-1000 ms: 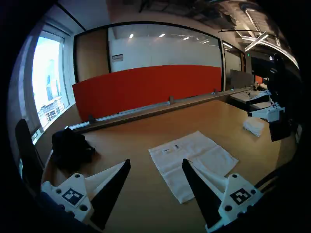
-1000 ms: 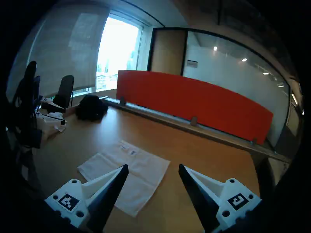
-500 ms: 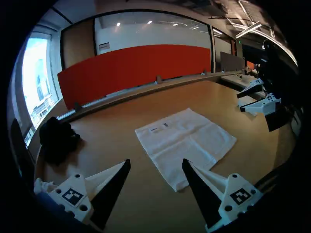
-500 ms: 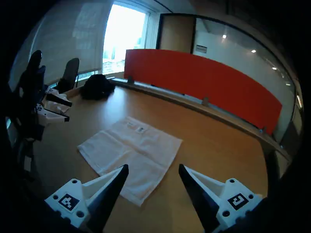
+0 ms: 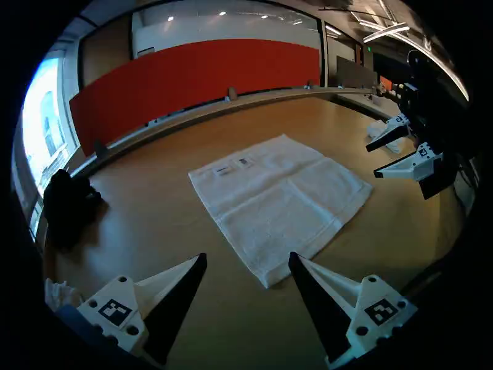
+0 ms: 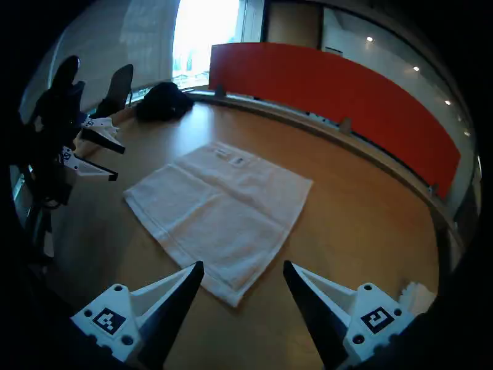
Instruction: Fold towel
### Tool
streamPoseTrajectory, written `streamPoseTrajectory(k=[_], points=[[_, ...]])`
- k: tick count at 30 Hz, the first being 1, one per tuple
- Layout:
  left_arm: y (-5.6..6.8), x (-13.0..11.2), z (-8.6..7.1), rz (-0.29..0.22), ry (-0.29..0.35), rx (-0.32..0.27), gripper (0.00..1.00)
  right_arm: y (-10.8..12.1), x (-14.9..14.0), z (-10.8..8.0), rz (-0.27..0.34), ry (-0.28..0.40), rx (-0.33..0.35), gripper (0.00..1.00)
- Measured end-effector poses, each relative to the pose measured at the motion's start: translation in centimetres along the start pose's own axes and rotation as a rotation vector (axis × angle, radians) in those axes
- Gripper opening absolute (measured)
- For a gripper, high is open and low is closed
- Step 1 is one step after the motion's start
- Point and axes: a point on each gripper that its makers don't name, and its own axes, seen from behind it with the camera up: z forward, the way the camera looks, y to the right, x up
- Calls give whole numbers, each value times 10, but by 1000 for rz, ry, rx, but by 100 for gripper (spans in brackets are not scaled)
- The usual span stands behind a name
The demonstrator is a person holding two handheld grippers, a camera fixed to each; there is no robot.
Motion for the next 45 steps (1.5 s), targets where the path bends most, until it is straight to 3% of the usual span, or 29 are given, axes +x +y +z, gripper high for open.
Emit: streamPoseTrajectory(k=[6, 21, 33, 39, 45], points=[[10, -20, 13, 6, -63, -35, 99, -5, -16, 11, -4, -39, 18, 100], [20, -45, 31, 14, -162, -75, 98, -9, -42, 22, -31, -111, 62, 94], [27, -48, 36, 17, -181, -100, 97, -12, -47, 27, -27, -131, 97, 85], [28, -48, 36, 2, -181, -108, 95, -16, -48, 27, -12, -130, 112, 76], [31, -49, 37, 9, -181, -116, 89, -16, -49, 26, -3, -130, 119, 72]])
